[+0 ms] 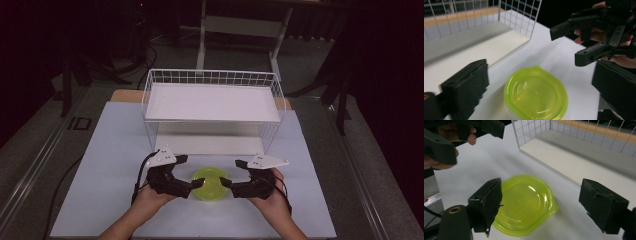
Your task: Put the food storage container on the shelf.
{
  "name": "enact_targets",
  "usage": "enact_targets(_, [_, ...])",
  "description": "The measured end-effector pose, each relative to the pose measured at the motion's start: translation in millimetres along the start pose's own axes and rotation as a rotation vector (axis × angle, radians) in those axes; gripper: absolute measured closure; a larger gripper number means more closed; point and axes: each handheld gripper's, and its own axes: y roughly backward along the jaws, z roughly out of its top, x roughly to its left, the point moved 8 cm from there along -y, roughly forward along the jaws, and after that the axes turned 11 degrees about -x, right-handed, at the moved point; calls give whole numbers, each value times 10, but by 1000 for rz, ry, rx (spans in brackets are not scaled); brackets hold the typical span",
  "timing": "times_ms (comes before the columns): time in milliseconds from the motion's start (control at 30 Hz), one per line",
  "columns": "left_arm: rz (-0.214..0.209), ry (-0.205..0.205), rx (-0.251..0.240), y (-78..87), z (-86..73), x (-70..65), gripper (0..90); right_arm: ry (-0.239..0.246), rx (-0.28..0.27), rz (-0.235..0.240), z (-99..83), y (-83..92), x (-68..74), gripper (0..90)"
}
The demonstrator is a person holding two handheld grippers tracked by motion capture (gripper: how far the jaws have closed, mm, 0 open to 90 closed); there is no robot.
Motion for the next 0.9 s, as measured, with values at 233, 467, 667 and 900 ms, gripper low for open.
enact_targets(233, [84, 84, 61, -83, -258, 194, 135, -63, 38, -41, -222, -134, -113, 285])
enact_targets(467, [62, 173, 91, -118, -441, 250, 210, -88, 86, -55, -362, -163, -126, 355])
enact_targets(667, [88, 209, 144, -157, -538, 248, 313, -104, 109, -66, -416, -191, -137, 406])
enact_targets(900, [35, 269, 184, -146, -636, 236, 532, -142, 147, -65, -513, -195, -142, 446])
